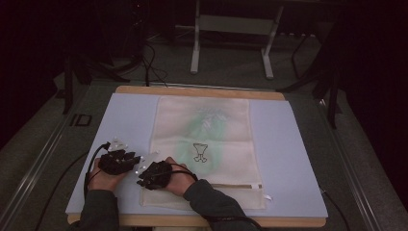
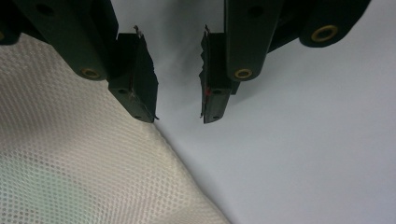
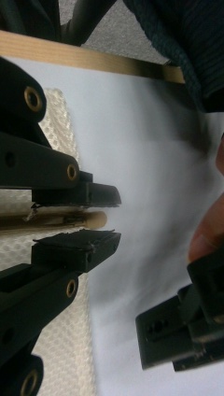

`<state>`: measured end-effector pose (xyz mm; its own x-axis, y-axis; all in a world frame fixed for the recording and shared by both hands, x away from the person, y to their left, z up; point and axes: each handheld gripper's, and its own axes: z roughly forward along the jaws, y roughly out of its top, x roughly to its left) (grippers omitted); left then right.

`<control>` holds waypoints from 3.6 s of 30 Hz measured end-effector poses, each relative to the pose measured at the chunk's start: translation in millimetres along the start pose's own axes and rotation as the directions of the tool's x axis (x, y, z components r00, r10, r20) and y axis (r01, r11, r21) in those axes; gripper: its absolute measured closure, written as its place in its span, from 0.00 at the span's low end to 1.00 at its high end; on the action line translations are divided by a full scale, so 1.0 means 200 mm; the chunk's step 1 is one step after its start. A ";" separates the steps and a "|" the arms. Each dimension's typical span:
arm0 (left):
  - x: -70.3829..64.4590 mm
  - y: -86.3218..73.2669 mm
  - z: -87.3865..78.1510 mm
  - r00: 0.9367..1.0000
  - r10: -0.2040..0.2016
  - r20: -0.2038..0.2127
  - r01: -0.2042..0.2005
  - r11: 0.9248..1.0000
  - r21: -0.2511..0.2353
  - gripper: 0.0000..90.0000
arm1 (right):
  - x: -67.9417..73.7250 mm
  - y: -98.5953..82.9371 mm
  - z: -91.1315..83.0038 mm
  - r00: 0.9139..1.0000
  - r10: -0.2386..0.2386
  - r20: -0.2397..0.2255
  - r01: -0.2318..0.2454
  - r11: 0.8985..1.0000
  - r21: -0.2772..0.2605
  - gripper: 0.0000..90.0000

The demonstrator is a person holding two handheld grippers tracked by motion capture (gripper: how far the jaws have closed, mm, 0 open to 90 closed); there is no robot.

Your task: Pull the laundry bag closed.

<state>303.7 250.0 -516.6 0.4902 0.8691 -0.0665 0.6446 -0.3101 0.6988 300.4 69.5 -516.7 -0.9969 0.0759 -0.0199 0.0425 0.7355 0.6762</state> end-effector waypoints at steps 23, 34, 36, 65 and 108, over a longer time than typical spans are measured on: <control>0.00 0.00 0.00 1.000 -0.004 0.002 0.004 1.000 -0.001 0.72 | 0.00 0.04 0.10 0.999 0.015 0.038 -0.017 0.998 0.053 0.90; 0.00 0.00 0.00 1.000 -0.001 0.004 0.001 1.000 0.003 0.72 | 0.00 0.04 0.04 0.999 0.032 0.038 -0.033 0.999 0.003 0.90; -0.01 0.00 0.00 1.000 -0.002 0.004 0.002 1.000 0.002 0.72 | 0.00 0.04 0.02 0.999 0.035 0.039 -0.035 0.999 -0.002 0.90; -0.01 0.00 -0.01 1.000 0.000 0.017 0.000 1.000 -0.005 0.72 | 0.00 -0.10 -0.08 0.999 0.034 -0.009 -0.033 0.997 0.073 0.85; -0.17 0.00 -0.02 0.976 0.117 0.186 -0.137 0.985 0.104 0.94 | -0.01 -0.03 -0.02 1.000 -0.001 -0.002 0.001 0.987 0.163 0.91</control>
<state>284.0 221.4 -510.3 0.6624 0.7402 -0.1157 0.6286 -0.4650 0.6234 302.6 61.3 -517.7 -0.9971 0.0740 -0.0190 0.0516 0.8354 0.5472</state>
